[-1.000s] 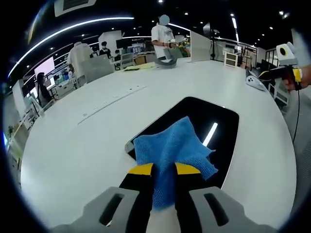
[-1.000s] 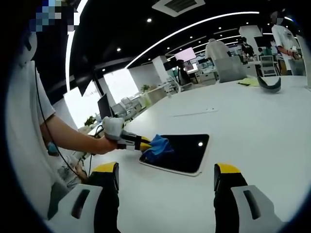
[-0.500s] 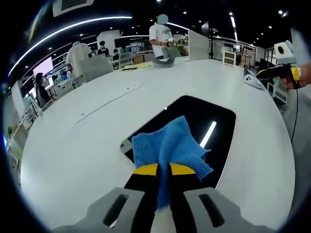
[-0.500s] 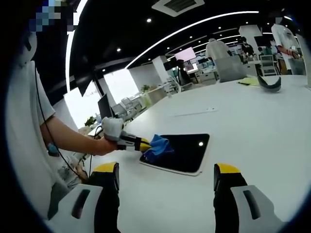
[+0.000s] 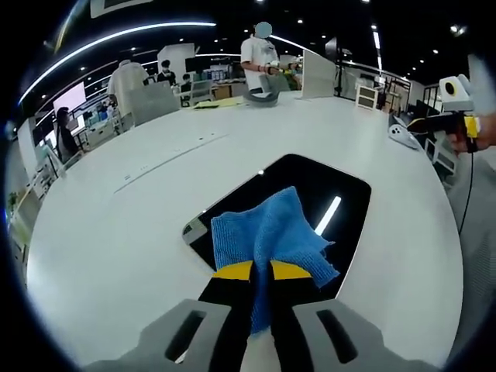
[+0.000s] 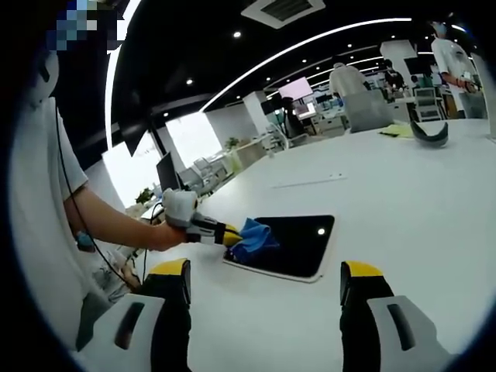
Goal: Wipe the mirror surface with the cleaning cloth until all visible marks leave the cleaned area.
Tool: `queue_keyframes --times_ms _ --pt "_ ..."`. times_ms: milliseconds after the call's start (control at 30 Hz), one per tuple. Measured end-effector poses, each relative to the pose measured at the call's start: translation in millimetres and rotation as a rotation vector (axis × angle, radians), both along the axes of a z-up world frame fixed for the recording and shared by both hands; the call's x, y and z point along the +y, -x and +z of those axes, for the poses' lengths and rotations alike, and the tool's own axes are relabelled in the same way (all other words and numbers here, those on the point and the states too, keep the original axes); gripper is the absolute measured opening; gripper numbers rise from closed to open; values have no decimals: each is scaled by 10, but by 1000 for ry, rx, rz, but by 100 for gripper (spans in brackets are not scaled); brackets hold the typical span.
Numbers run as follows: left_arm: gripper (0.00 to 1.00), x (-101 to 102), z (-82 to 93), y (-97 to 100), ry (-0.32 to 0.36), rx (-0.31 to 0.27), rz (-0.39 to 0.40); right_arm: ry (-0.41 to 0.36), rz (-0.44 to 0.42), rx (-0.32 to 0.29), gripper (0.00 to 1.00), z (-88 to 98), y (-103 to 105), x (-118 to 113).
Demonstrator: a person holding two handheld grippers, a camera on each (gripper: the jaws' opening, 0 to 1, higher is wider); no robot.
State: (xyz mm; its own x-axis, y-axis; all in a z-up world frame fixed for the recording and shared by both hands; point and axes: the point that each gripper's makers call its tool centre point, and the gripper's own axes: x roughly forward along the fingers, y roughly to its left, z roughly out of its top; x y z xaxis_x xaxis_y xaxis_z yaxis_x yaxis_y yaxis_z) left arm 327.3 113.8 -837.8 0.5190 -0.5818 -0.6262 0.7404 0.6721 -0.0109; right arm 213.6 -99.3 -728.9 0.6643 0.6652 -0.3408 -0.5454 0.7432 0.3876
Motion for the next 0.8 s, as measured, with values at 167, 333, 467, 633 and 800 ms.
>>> queue_keyframes --times_ms 167,333,467,633,800 --pt "5 -42 2 28 -6 0 -12 -1 -1 0 78 -6 0 -6" --pt "5 -92 0 65 5 8 -18 -4 -4 -3 78 -8 -13 -20" --pt "5 -135 -2 89 4 4 -33 -7 -2 -1 77 -6 -13 -13" --pt "5 -176 -4 99 7 8 -38 -14 -5 -4 77 15 -18 -18" --pt "5 -250 -7 113 12 10 -58 -9 -5 0 77 -1 -7 -27"
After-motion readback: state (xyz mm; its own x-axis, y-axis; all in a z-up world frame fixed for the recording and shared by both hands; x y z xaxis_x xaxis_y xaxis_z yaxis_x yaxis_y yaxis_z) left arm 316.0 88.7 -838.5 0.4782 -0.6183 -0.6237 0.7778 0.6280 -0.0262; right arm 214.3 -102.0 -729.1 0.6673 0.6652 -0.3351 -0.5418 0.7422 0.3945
